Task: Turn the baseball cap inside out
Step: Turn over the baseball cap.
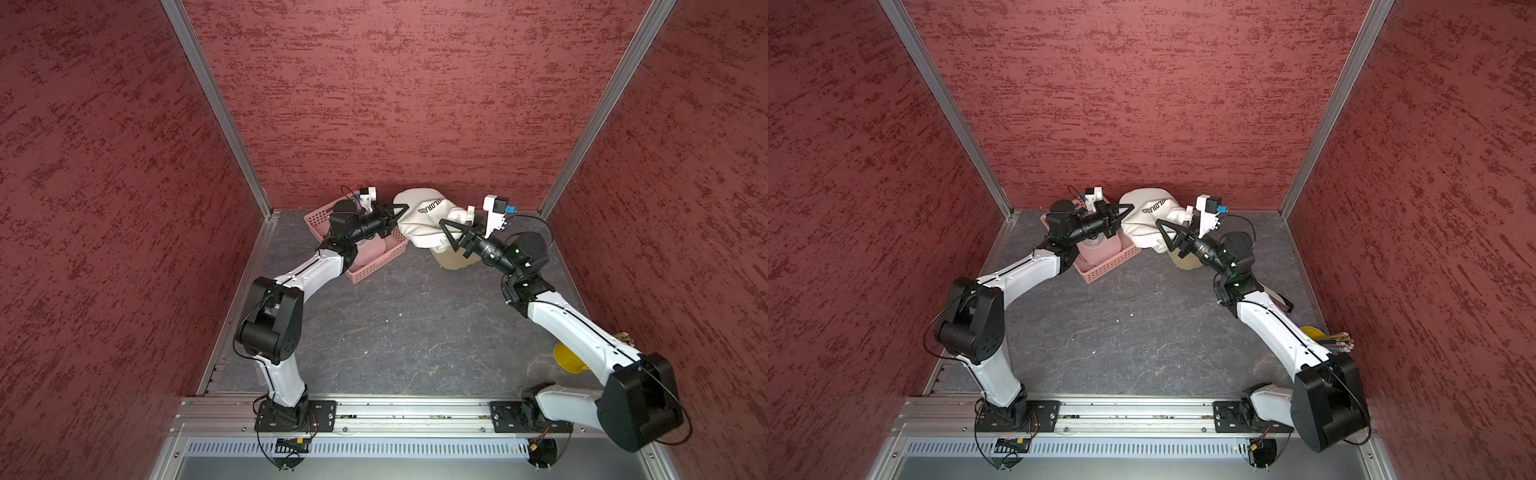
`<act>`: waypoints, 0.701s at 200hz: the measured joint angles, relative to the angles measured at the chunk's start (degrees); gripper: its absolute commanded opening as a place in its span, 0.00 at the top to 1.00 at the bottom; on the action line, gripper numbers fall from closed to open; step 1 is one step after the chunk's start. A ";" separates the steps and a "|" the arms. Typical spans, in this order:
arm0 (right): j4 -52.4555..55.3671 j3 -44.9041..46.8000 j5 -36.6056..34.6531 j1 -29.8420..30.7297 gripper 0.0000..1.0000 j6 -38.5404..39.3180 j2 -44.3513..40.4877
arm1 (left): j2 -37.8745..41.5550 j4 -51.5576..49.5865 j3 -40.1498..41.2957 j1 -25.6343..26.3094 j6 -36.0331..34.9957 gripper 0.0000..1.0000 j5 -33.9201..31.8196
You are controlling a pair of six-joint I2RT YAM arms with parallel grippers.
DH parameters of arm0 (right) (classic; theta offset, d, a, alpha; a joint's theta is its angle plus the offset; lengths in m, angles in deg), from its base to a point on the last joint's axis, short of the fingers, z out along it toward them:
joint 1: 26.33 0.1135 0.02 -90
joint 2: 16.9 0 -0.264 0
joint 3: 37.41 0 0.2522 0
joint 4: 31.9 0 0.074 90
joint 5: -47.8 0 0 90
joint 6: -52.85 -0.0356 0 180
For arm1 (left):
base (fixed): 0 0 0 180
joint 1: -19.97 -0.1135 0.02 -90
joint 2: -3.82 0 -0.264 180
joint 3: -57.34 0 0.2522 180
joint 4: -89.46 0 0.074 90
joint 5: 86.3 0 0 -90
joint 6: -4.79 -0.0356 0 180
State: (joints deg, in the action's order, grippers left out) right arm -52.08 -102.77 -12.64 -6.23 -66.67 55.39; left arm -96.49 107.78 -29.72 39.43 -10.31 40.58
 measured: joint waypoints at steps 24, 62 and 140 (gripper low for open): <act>5.20 1.20 -1.42 0.00 0.26 -1.03 -1.53 | 3.89 -2.01 -0.11 -0.31 -7.78 1.00 -3.78; 10.64 3.34 -3.82 0.00 0.24 -2.86 -1.53 | 8.28 -2.71 -0.33 0.92 -18.73 1.00 -8.37; 1.57 4.55 -2.60 0.00 0.20 -11.82 7.02 | 18.10 -3.80 1.70 8.41 -41.42 1.00 -15.89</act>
State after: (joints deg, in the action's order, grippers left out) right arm -50.50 -98.22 -15.24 -6.23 -78.49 62.41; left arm -78.40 103.97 -28.01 47.85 -51.73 24.69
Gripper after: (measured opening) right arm 0.798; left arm 0.073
